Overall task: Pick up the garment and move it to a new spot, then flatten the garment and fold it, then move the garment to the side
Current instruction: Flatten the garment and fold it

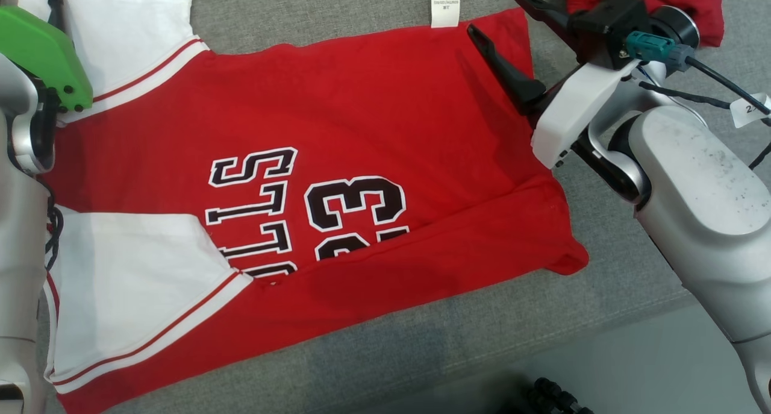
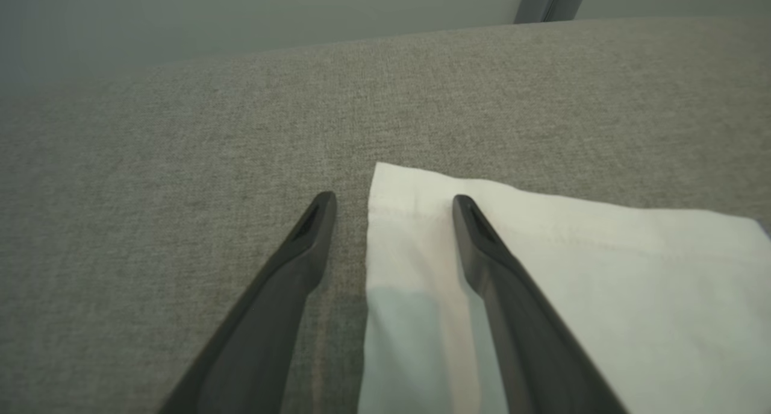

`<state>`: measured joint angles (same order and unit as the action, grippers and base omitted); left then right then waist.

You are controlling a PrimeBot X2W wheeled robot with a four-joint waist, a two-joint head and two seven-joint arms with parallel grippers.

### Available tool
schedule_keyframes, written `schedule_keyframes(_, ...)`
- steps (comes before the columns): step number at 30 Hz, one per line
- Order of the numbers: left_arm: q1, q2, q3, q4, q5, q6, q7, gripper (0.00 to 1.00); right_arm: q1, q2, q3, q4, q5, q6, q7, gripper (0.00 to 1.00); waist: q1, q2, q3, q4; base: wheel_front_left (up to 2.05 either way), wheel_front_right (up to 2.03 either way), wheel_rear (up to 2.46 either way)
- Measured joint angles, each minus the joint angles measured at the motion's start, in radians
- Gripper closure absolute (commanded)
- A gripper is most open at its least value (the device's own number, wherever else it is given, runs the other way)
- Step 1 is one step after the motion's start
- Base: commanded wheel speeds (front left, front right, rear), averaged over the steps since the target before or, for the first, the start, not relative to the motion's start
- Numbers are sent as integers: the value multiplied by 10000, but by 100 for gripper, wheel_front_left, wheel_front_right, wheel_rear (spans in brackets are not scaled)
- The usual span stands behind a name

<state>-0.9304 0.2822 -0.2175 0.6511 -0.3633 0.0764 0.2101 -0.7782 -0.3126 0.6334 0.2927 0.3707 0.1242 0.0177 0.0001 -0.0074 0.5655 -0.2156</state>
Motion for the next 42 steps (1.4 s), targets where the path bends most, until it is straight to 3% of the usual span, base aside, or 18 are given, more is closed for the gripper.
schedule_keyframes(3, -121, 25, -35, 234, 8, 0, 0, 0, -29, -40, 36, -23, 27, 2, -13, 0, 0, 0, 34, -73, 0, 0, 0)
schedule_keyframes(4, -176, 8, -54, 288, 10, 0, 2, 7, -35, -71, 36, -23, 69, 2, -56, 0, 0, 0, 44, -83, 0, 0, 0)
schedule_keyframes(5, -224, -19, -71, 343, 10, -2, 0, 24, -42, -86, 36, -23, 90, 2, -82, 0, 0, 0, 51, -90, 0, 0, 0)
schedule_keyframes(6, -267, -44, -79, 416, 10, -12, -12, 50, -62, -96, 36, -23, 90, 2, -82, 0, 0, 0, 57, -96, 0, 0, 0)
schedule_keyframes(7, -319, -63, -88, 483, 10, -17, -17, 58, -94, -104, 36, -25, 98, 2, -84, 0, 0, 0, 64, -101, 0, 0, 0)
schedule_keyframes(9, -377, -77, -102, 535, 10, -48, -96, 98, -147, -115, 35, -25, 132, 2, -88, 0, 0, 0, 76, -106, 0, 0, 0)
schedule_keyframes(27, -934, -1070, -341, 460, -362, -957, -1229, 100, 104, -978, -497, 1051, 1001, 2, 56, 0, 0, 0, 24, 847, 0, 0, 0)
schedule_keyframes(37, -933, -1336, -393, 464, -560, -1294, -1511, 100, 293, -924, -648, 1822, 1392, 2, 362, 0, 0, 0, -118, 1475, 0, 0, 0)
schedule_keyframes(38, -932, -1348, -395, 470, -560, -1296, -1542, 100, 284, -892, -650, 1873, 1430, 2, 376, 3, 0, 0, -127, 1515, 0, 0, 0)
schedule_keyframes(40, -932, -1342, -389, 491, -564, -1306, -1597, 100, 272, -809, -648, 1944, 1524, 2, 426, 24, 0, 0, -151, 1565, 0, 0, 0)
schedule_keyframes(41, -931, -1342, -389, 504, -566, -1308, -1597, 100, 267, -767, -648, 1987, 1569, 2, 449, 29, 0, 0, -162, 1577, 0, 0, 0)
schedule_keyframes(42, -931, -1342, -387, 518, -579, -1346, -1599, 100, 263, -731, -646, 2029, 1618, 2, 449, 46, 0, 0, -171, 1588, 0, 0, 0)
